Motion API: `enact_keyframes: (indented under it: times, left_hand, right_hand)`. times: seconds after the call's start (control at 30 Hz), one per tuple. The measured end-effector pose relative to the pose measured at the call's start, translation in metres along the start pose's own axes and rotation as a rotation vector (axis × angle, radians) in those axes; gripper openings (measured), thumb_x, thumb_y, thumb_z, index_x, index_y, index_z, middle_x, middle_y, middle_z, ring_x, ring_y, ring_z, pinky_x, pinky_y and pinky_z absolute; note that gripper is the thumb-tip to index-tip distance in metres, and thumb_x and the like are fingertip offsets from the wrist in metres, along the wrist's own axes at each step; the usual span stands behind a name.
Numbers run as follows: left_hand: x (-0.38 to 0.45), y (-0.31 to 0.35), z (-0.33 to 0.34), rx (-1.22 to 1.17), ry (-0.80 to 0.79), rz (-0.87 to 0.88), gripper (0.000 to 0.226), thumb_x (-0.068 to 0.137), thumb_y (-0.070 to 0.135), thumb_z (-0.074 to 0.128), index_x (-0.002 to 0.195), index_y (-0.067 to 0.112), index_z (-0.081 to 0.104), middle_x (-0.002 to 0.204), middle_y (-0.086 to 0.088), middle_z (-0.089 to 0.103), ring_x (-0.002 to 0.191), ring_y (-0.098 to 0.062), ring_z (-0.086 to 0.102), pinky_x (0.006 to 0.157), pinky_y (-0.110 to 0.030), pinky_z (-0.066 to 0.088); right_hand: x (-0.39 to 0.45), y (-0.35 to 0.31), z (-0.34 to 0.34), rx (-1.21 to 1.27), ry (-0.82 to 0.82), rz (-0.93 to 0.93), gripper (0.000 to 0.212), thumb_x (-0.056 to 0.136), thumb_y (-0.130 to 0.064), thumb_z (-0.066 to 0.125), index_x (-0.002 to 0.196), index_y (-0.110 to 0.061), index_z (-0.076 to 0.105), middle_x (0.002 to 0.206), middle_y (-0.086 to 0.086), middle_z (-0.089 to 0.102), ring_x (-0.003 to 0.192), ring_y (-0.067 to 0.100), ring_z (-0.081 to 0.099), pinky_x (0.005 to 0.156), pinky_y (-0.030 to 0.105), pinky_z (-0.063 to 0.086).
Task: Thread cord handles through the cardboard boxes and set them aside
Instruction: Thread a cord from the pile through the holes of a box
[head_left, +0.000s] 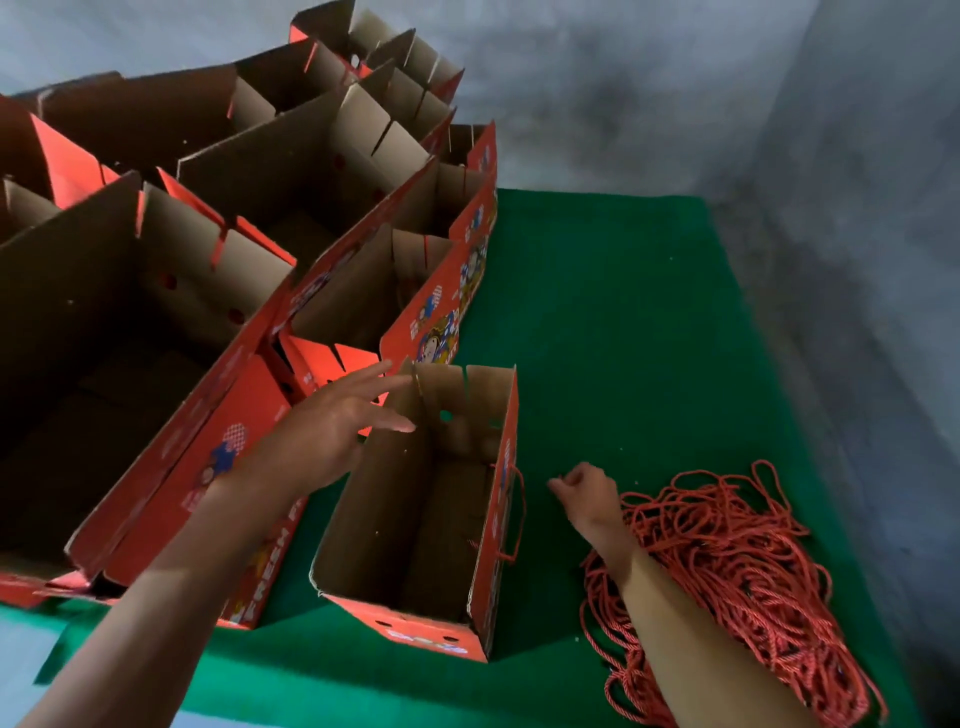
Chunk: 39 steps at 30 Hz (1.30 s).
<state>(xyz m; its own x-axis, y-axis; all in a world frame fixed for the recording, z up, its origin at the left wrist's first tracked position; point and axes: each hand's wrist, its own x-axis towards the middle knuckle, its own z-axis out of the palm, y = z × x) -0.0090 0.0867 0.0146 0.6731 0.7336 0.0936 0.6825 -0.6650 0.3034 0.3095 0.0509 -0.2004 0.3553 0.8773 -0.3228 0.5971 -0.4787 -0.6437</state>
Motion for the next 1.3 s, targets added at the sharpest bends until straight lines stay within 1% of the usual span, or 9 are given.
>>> enact_keyframes:
  times: [0.13, 0.27, 0.37, 0.5, 0.6, 0.8, 0.97, 1.13, 1.3]
  left_hand:
    - [-0.001, -0.009, -0.002, 0.141, -0.177, -0.056, 0.046, 0.083, -0.002, 0.076, 0.110, 0.035, 0.079, 0.166, 0.005, 0.025, 0.157, -0.016, 0.008, 0.125, -0.046, 0.024]
    - [0.001, 0.002, -0.002, 0.241, -0.183, -0.002, 0.027, 0.081, 0.025, 0.084, 0.100, 0.043, 0.079, 0.167, 0.008, 0.022, 0.158, -0.016, 0.005, 0.125, -0.043, 0.021]
    - [0.002, 0.016, 0.006, 0.256, -0.179, 0.023, 0.017, 0.081, 0.044, 0.082, 0.097, 0.044, 0.079, 0.165, 0.012, 0.030, 0.157, -0.013, 0.008, 0.124, -0.043, 0.017]
    - [0.006, 0.032, 0.021, 0.279, -0.146, 0.008, 0.018, 0.086, 0.050, 0.075, 0.100, 0.041, 0.079, 0.141, 0.021, 0.059, 0.146, -0.002, 0.035, 0.121, -0.030, 0.016]
    - [0.008, 0.046, 0.024, 0.233, -0.079, -0.079, 0.018, 0.084, 0.046, 0.076, 0.099, 0.037, 0.078, 0.110, 0.013, 0.075, 0.116, -0.013, 0.063, 0.101, -0.032, 0.045]
    - [0.010, 0.072, 0.029, 0.265, -0.103, -0.114, 0.023, 0.089, 0.043, 0.068, 0.101, 0.023, 0.070, 0.098, -0.003, 0.073, 0.094, -0.027, 0.068, 0.077, -0.035, 0.052]
    - [0.003, 0.080, 0.041, 0.177, -0.160, -0.173, 0.021, 0.089, 0.042, 0.062, 0.099, 0.024, 0.056, 0.103, -0.007, 0.068, 0.098, -0.032, 0.065, 0.081, -0.040, 0.053]
    - [0.005, 0.081, 0.055, -0.015, -0.204, -0.300, 0.017, 0.085, 0.041, 0.060, 0.098, 0.031, 0.054, 0.107, -0.002, 0.068, 0.101, -0.031, 0.067, 0.086, -0.039, 0.056]
    - [0.013, 0.076, 0.059, -0.262, -0.270, -0.433, 0.023, 0.089, 0.042, 0.059, 0.108, 0.032, 0.050, 0.112, 0.004, 0.069, 0.100, -0.022, 0.069, 0.087, -0.034, 0.055]
  right_hand:
    - [0.001, -0.037, -0.023, 0.446, 0.088, -0.072, 0.020, 0.097, -0.021, 0.067, 0.115, -0.012, 0.069, 0.104, 0.001, 0.071, 0.094, 0.018, 0.070, 0.083, 0.032, 0.056]
    - [0.005, -0.069, -0.057, 0.567, 0.164, -0.107, 0.016, 0.095, -0.031, 0.072, 0.100, -0.016, 0.077, 0.091, -0.005, 0.073, 0.083, 0.010, 0.067, 0.081, 0.028, 0.051]
    - [-0.001, -0.073, -0.085, 0.555, 0.261, -0.164, 0.018, 0.099, -0.032, 0.067, 0.090, -0.018, 0.074, 0.071, -0.011, 0.067, 0.059, -0.003, 0.057, 0.057, 0.015, 0.043]
    - [-0.012, -0.048, -0.103, 0.579, 0.352, -0.107, 0.028, 0.103, -0.023, 0.056, 0.080, -0.016, 0.068, 0.063, -0.007, 0.063, 0.048, 0.002, 0.053, 0.048, 0.021, 0.040]
    - [-0.016, -0.017, -0.094, 0.702, 0.208, 0.049, 0.026, 0.104, 0.004, 0.045, 0.084, -0.008, 0.058, 0.077, 0.013, 0.056, 0.055, 0.015, 0.055, 0.049, 0.022, 0.043]
    - [-0.042, 0.035, -0.056, 0.355, -0.014, 0.150, 0.033, 0.100, 0.004, 0.052, 0.132, 0.005, 0.059, 0.122, 0.025, 0.066, 0.086, 0.020, 0.066, 0.076, 0.029, 0.056]
    - [-0.048, 0.038, -0.026, 0.122, -0.079, 0.003, 0.030, 0.097, 0.011, 0.045, 0.070, -0.001, 0.053, 0.067, 0.021, 0.048, 0.061, 0.021, 0.040, 0.054, 0.042, 0.033]
    - [-0.042, 0.034, -0.003, -0.307, -0.187, -0.044, 0.038, 0.101, -0.009, 0.055, 0.139, -0.005, 0.056, 0.129, 0.015, 0.058, 0.094, 0.020, 0.060, 0.080, 0.035, 0.050]
    - [-0.040, 0.027, 0.007, -0.604, -0.113, -0.112, 0.021, 0.102, -0.021, 0.057, 0.119, -0.011, 0.065, 0.118, 0.007, 0.068, 0.107, 0.025, 0.068, 0.090, 0.037, 0.057]
